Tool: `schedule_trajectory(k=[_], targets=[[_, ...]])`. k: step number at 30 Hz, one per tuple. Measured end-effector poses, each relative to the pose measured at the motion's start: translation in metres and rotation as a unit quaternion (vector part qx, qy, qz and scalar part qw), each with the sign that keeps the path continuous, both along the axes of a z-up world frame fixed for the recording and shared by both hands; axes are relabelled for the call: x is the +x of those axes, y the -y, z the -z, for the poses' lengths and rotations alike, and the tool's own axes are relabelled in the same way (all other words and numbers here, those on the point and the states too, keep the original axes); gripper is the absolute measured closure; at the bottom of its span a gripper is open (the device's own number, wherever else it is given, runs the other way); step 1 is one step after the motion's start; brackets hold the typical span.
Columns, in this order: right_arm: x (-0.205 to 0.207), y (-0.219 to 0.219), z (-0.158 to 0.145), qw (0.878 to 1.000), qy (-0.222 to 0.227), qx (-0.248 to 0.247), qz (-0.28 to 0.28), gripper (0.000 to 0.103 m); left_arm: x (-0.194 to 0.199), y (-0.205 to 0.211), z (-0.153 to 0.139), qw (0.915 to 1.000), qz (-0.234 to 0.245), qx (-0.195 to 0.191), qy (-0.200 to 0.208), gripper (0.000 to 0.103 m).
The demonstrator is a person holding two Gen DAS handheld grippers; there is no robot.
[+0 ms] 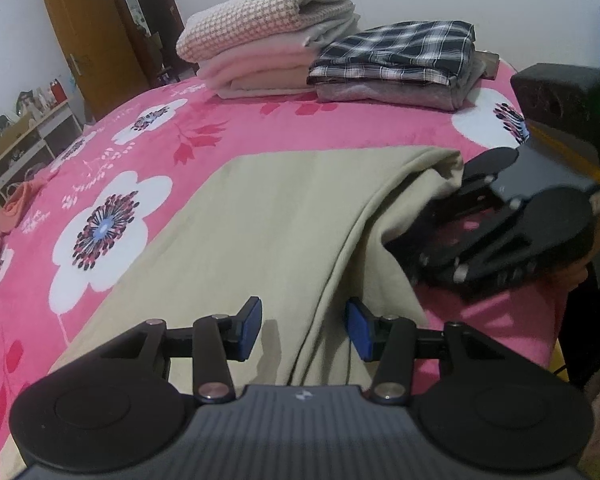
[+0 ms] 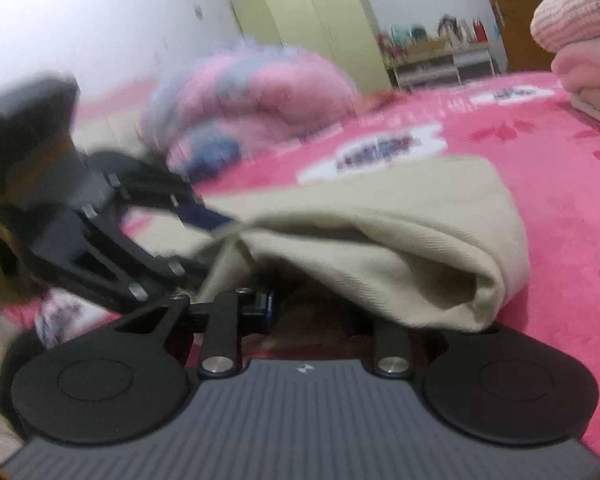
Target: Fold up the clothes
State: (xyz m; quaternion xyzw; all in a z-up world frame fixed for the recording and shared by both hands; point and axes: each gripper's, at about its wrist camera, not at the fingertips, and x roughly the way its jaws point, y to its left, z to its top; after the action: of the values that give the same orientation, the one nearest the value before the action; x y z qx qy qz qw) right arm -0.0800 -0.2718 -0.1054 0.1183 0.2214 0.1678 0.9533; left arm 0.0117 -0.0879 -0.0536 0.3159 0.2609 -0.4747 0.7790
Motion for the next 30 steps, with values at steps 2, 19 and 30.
schedule_trajectory(k=[2, 19, 30], targets=[[-0.001, -0.005, -0.004, 1.000, -0.004, -0.019, -0.006, 0.076, 0.001, -0.001, -0.003, 1.0000, -0.001, -0.005, -0.001, 0.055], [0.007, 0.013, -0.002, 0.997, -0.014, 0.075, -0.031, 0.076, 0.017, -0.029, -0.023, 0.9944, -0.018, -0.080, -0.067, 0.055], [0.002, 0.015, -0.006, 0.992, 0.051, 0.111, -0.034, 0.074, 0.019, -0.024, -0.015, 0.9961, -0.006, -0.060, -0.065, 0.050]])
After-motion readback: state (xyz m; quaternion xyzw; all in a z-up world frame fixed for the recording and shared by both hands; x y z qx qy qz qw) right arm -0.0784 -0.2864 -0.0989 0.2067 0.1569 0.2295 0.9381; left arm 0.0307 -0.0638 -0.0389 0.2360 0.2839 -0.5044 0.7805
